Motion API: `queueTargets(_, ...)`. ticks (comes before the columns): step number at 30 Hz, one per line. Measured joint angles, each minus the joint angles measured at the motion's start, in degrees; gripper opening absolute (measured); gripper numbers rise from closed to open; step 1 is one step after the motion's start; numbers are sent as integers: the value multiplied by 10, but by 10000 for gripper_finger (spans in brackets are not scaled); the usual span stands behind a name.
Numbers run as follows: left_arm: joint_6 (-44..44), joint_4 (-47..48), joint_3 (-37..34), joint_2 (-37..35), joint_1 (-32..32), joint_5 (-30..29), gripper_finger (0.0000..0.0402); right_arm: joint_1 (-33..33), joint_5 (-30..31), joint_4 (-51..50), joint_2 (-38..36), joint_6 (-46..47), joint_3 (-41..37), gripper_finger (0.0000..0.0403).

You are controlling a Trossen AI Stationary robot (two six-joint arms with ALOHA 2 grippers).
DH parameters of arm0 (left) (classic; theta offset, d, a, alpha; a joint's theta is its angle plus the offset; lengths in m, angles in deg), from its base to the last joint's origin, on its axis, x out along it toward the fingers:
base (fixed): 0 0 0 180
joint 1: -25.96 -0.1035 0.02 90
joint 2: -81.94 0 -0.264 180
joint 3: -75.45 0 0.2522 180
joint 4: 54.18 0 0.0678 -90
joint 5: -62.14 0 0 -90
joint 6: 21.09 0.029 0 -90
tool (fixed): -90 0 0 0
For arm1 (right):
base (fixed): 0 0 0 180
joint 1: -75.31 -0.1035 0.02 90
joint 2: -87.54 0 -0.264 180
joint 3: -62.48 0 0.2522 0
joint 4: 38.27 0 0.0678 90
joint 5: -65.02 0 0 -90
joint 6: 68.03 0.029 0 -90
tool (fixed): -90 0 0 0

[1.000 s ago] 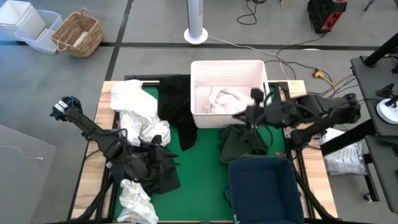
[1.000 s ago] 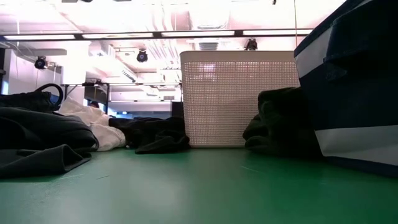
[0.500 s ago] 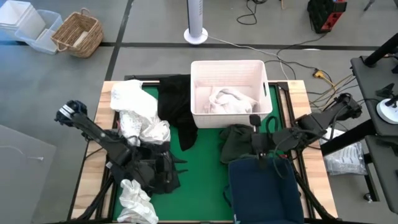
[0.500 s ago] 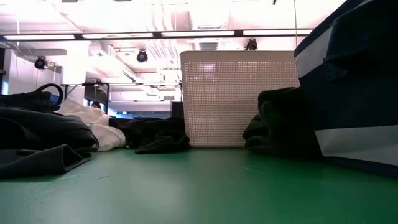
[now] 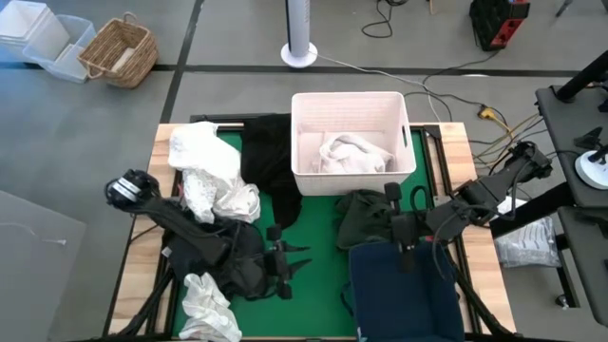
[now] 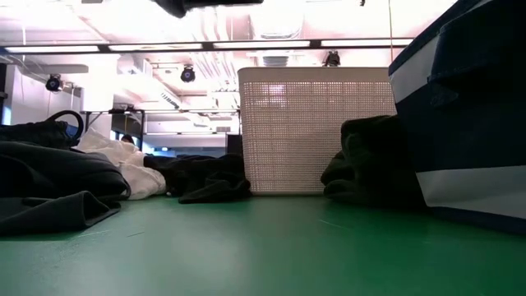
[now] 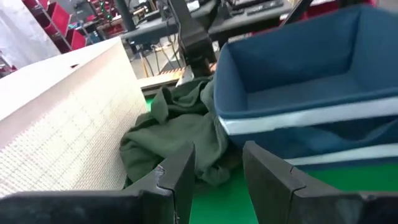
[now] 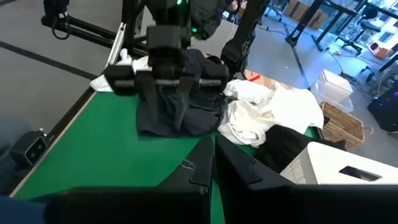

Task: Sort clothes
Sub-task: Put the green long sleeve shirt into the blue laundry bin

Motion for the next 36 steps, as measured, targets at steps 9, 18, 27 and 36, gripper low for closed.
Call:
queueTargets(9, 13, -37, 0, 57, -44, 14, 116, 0, 55, -13, -14, -3, 7, 9)
queueTargets(18, 30, -124, 0, 109, -110, 130, 116, 0, 64, -42, -48, 28, 9, 9)
queueTargets(27, 44, -220, 0, 167, -136, 138, 139, 0, 64, -49, -55, 32, 9, 9)
queueTargets(36, 60, -251, 42, 233, -140, 136, 237, 0, 64, -51, -51, 32, 9, 9)
